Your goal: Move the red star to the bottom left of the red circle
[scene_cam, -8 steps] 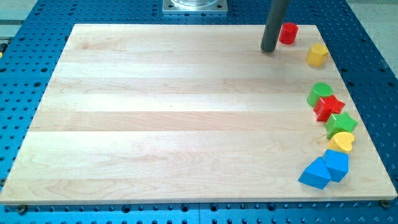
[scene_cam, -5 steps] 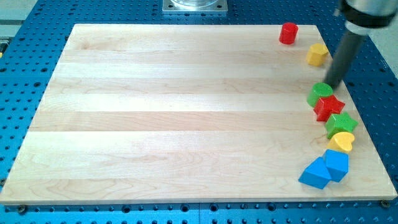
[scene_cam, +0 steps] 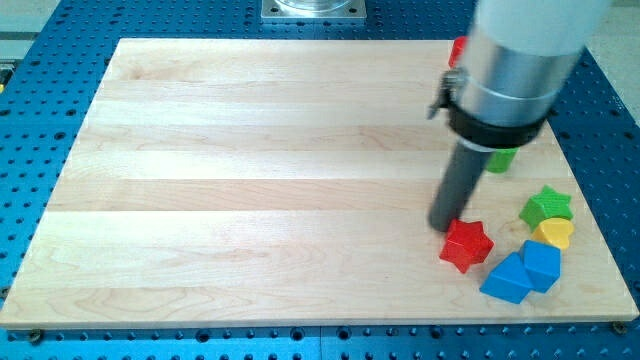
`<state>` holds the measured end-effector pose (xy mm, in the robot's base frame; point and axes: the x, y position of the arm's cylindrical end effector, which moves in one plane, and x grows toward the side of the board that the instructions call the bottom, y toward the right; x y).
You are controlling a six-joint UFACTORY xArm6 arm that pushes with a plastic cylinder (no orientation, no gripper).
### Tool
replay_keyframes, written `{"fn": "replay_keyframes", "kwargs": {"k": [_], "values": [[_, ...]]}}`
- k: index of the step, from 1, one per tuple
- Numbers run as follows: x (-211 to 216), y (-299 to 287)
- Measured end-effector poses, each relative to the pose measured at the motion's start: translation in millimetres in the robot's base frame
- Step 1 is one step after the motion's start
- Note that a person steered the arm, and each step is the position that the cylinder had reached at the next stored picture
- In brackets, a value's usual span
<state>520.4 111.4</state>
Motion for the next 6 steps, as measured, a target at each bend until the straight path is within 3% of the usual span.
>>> {"fn": "replay_keyframes", "kwargs": {"k": [1,2,3,4,6], "values": [[55.1,-50.2],[83.6,-9.1],[56.2,37.7],[11.1,40.4],[17.9,73.7]]}}
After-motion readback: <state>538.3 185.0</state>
